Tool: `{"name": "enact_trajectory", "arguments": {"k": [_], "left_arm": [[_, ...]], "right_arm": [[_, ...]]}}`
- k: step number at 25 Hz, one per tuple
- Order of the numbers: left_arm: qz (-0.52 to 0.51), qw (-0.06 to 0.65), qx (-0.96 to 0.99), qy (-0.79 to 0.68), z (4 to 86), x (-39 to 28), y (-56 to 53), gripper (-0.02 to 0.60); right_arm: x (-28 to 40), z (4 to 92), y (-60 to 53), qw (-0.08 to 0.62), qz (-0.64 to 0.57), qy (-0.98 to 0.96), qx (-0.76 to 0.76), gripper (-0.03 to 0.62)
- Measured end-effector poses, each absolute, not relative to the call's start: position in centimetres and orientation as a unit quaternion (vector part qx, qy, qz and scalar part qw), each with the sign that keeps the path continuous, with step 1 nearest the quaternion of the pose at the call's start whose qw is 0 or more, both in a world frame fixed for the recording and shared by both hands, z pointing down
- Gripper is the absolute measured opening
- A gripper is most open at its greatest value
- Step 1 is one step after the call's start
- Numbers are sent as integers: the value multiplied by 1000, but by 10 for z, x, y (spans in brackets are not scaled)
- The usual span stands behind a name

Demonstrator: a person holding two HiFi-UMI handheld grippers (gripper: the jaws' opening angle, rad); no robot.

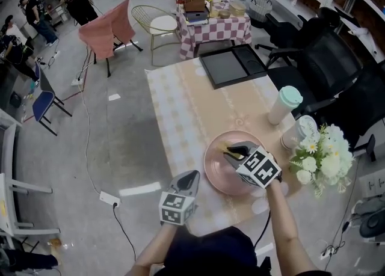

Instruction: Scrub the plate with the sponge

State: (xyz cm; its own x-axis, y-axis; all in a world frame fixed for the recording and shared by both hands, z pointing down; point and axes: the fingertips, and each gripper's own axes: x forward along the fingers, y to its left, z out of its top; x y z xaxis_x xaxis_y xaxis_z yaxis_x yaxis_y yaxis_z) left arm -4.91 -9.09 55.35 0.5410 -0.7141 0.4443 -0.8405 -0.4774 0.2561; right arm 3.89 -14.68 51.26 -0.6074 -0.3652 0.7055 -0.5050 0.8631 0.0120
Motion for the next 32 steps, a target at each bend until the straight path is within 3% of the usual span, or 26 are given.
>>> {"name": "enact_trajectory", "arguments": {"k": [32], "left_arm": [[151, 235, 839, -467, 560, -63, -96, 12]], "right_arm": [[58, 564, -190, 472, -22, -825, 311, 55]]}}
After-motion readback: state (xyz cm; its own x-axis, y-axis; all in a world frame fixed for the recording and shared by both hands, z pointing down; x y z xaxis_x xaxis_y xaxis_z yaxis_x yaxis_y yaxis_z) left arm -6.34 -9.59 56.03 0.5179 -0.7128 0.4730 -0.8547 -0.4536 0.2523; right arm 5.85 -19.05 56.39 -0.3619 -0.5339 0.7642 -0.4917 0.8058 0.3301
